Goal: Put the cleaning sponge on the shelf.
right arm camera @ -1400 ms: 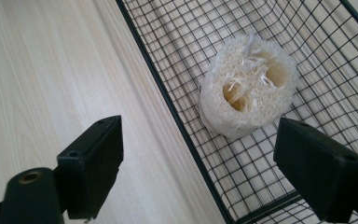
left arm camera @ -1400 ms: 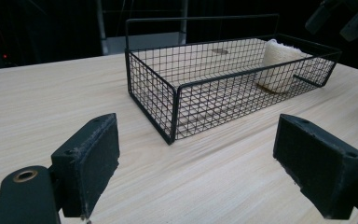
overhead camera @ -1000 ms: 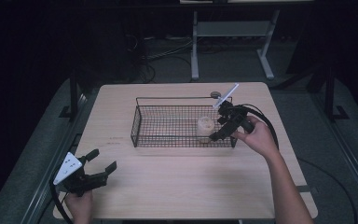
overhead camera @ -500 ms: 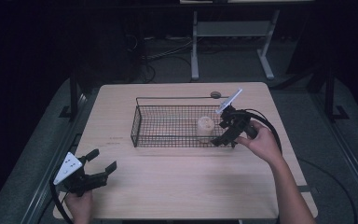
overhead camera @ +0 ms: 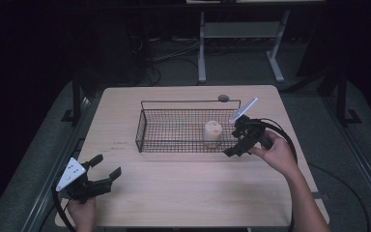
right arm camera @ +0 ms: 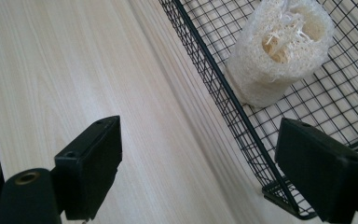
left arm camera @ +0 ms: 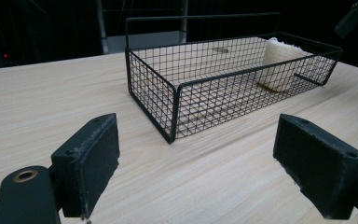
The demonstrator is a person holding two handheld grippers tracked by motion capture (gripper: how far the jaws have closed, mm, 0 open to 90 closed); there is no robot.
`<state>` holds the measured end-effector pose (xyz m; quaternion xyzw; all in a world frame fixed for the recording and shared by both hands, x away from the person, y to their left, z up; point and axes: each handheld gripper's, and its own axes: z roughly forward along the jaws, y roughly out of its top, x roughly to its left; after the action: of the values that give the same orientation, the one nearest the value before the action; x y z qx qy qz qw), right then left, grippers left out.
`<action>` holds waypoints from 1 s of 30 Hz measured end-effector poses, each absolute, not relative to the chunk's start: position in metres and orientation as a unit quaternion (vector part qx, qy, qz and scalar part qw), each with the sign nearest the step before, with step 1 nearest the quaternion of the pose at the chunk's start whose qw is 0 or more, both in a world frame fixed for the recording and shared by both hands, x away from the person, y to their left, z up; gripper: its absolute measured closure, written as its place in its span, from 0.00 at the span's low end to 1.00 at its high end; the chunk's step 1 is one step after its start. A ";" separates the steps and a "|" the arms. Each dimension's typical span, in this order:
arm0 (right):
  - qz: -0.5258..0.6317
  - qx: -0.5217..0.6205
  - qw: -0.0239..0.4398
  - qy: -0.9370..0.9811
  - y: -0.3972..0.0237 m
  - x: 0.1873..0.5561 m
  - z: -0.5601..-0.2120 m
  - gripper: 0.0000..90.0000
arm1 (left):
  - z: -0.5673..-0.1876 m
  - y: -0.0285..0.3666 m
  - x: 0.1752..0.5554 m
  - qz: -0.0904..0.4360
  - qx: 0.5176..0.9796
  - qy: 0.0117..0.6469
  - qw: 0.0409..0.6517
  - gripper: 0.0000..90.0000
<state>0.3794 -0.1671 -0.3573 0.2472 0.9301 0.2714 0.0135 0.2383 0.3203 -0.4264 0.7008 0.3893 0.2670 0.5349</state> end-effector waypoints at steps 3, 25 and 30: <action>0.270 0.249 0.011 0.930 -0.169 0.377 -0.357 0.16 | -0.426 0.320 0.238 0.267 0.701 0.389 0.535 0.15; 0.274 0.246 0.018 0.929 -0.181 0.353 -0.368 0.16 | -0.426 0.320 0.238 0.268 0.701 0.390 0.534 0.15; 0.272 0.247 0.020 0.930 -0.184 0.346 -0.373 0.16 | -0.426 0.320 0.238 0.268 0.702 0.389 0.533 0.15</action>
<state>0.3464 -0.1845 -0.3734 0.2474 0.9298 0.2718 0.0197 0.2381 0.3196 -0.4264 0.7023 0.3889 0.2677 0.5328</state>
